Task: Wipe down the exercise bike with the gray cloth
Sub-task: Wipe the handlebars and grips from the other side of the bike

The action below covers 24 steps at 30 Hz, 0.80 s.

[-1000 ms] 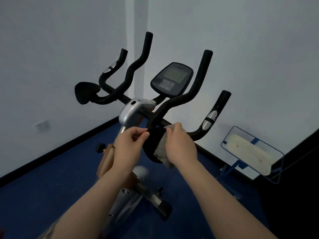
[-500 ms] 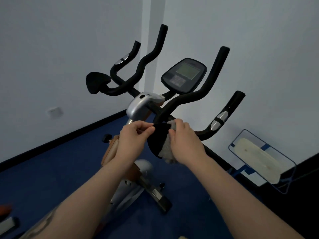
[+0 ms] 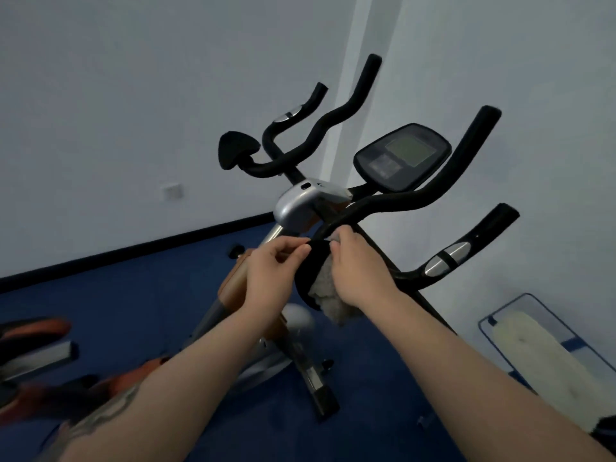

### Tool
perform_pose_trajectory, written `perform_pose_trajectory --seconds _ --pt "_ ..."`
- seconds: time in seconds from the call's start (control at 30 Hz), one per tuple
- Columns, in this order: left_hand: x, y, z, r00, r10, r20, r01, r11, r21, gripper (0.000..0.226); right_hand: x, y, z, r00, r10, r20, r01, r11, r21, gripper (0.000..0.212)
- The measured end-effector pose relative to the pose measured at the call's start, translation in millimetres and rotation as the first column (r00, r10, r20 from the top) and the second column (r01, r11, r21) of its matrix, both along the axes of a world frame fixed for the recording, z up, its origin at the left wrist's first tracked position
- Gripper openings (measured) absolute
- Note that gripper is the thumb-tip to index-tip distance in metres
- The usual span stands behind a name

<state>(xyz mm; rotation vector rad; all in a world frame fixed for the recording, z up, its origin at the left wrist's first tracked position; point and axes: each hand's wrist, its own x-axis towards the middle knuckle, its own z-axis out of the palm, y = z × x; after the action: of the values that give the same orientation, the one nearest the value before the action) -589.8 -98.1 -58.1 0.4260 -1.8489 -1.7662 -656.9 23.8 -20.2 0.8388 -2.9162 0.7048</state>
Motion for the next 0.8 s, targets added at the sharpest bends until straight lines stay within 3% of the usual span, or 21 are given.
perform_pose_trajectory --seconds 0.1,0.17,0.33,0.5,0.6,0.7,0.8 --pt "2 15 -2 0.996 0.086 0.001 -0.085 0.985 0.150 0.017 2 4 -3 0.999 0.048 -0.010 -0.048 0.994 -0.099 0.021" --pt "5 24 -5 0.993 0.114 0.007 -0.112 0.958 0.265 0.021 11 18 -10 0.995 0.099 -0.024 -0.101 0.987 -0.127 0.032" --pt "10 34 -10 0.978 0.205 0.026 -0.204 0.939 0.276 0.029 -10 11 0 0.982 0.185 0.048 -0.186 0.982 0.011 0.041" --pt "14 45 -19 0.953 0.295 0.067 -0.301 0.899 0.319 0.028 -14 9 0 0.964 0.264 0.041 -0.259 0.960 -0.102 0.038" --pt "24 51 -27 0.950 0.280 0.142 -0.313 0.868 0.385 0.019 -11 29 -8 0.961 0.266 0.078 -0.255 0.959 -0.120 0.038" --pt "32 52 -27 0.952 0.218 0.216 -0.296 0.831 0.470 0.009 -23 16 1 0.951 0.289 0.109 -0.289 0.957 -0.014 0.033" --pt "34 55 -26 0.956 0.198 0.218 -0.286 0.798 0.530 0.008 -27 -2 8 0.939 0.339 0.049 -0.341 0.940 0.031 0.031"
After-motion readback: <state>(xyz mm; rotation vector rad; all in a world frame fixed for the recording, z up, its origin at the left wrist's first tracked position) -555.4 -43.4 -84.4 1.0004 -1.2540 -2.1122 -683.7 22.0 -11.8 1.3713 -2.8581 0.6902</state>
